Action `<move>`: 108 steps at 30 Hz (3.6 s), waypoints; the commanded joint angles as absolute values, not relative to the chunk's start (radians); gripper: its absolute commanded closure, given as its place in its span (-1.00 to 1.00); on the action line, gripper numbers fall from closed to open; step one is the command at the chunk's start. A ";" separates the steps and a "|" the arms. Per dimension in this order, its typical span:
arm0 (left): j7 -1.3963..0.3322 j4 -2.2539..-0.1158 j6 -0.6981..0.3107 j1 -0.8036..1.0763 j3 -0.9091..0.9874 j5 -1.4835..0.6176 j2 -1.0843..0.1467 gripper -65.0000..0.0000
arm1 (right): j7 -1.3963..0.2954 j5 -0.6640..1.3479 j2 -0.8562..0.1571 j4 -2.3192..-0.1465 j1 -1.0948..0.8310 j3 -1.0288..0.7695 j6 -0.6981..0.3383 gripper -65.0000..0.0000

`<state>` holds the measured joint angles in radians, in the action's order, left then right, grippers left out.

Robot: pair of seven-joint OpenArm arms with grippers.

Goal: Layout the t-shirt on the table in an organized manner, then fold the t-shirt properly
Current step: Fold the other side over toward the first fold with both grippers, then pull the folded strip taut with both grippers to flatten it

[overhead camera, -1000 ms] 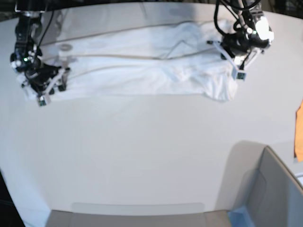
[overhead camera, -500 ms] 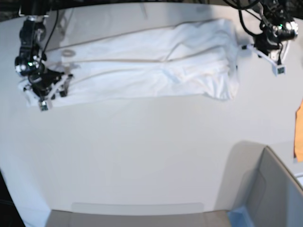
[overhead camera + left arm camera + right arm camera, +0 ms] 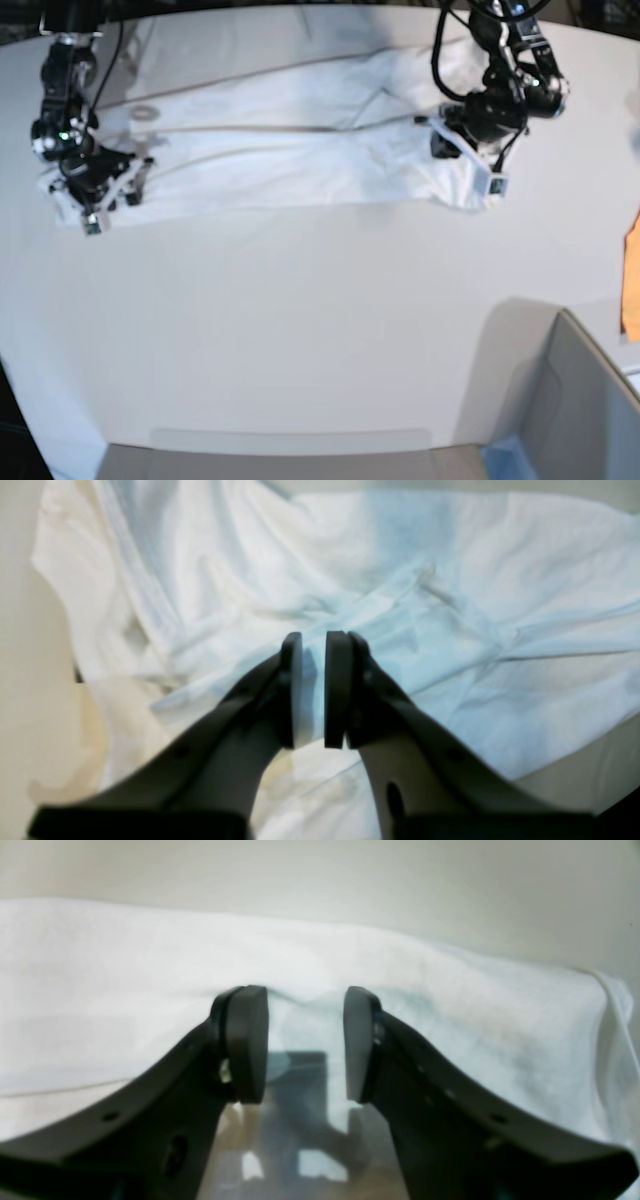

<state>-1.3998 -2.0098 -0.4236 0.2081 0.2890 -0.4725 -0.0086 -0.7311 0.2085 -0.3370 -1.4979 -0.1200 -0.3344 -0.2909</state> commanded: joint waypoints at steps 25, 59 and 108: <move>-1.225 -1.438 -0.424 -0.179 0.286 -0.487 -0.183 0.70 | -0.805 0.140 -0.332 -1.264 0.183 -0.251 -0.277 0.21; -1.156 -1.356 -0.424 -0.188 0.289 -0.487 -0.217 0.70 | -0.708 0.147 -0.398 -1.475 -0.170 -0.460 -0.277 0.21; -1.121 -1.360 -0.423 -0.180 0.280 -0.489 -0.211 0.70 | -0.822 0.704 -0.498 -1.193 -0.012 -0.556 -0.386 0.21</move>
